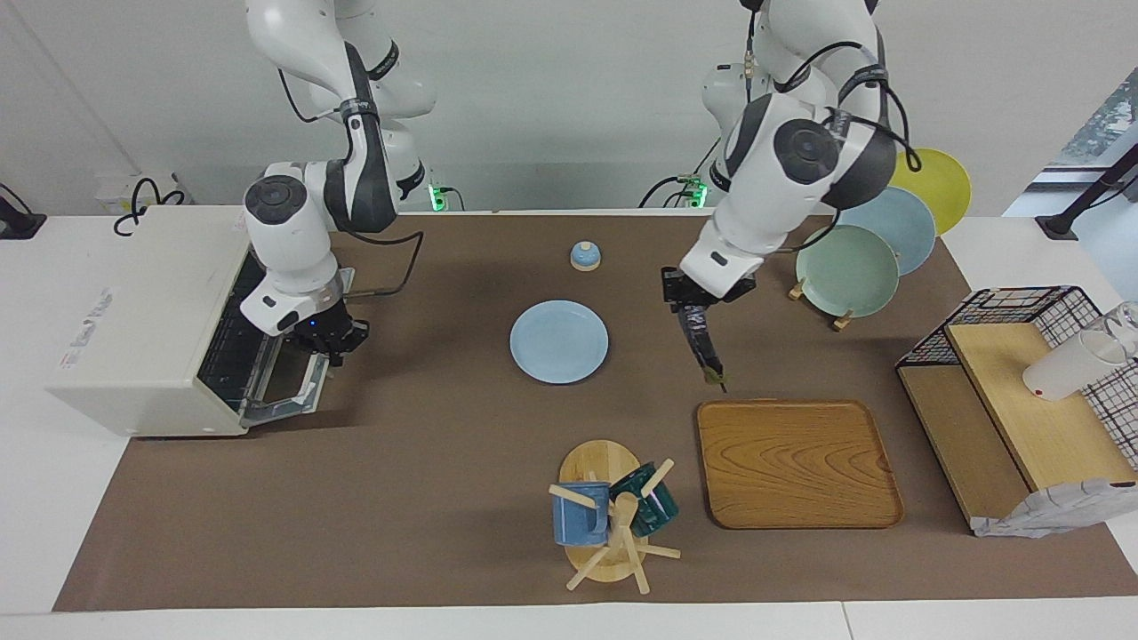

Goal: Put eggplant into oven
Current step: 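Carry the eggplant toward the plate while the right gripper opens the oven door, then pass the eggplant from the left gripper to the right gripper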

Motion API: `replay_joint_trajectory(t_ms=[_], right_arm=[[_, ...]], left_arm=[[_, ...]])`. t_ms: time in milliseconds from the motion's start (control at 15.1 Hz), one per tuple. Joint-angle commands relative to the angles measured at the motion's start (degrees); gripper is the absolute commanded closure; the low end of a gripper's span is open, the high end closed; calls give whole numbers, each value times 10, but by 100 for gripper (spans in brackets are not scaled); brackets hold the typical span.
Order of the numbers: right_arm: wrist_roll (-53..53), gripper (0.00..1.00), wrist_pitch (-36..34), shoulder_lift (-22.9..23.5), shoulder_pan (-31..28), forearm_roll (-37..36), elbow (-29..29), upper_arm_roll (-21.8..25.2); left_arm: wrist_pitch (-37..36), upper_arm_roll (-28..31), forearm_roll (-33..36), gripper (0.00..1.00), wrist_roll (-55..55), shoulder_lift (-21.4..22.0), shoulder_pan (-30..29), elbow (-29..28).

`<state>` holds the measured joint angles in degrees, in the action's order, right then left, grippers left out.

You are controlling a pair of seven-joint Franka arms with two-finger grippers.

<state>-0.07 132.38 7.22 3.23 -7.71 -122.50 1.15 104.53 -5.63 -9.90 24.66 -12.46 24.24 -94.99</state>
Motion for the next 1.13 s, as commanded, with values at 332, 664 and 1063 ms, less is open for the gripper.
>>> replay_joint_trajectory(t_ms=[332, 664, 1063], right_arm=[[9, 100, 69, 51, 13, 63, 1, 3], [42, 100, -6, 55, 68, 64, 91, 0], [133, 90, -86, 46, 130, 65, 165, -10]], left_arm=[[240, 12, -13, 100, 115, -33, 143, -128], [263, 13, -12, 100, 125, -60, 164, -137], [261, 14, -12, 0, 125, -56, 165, -147]])
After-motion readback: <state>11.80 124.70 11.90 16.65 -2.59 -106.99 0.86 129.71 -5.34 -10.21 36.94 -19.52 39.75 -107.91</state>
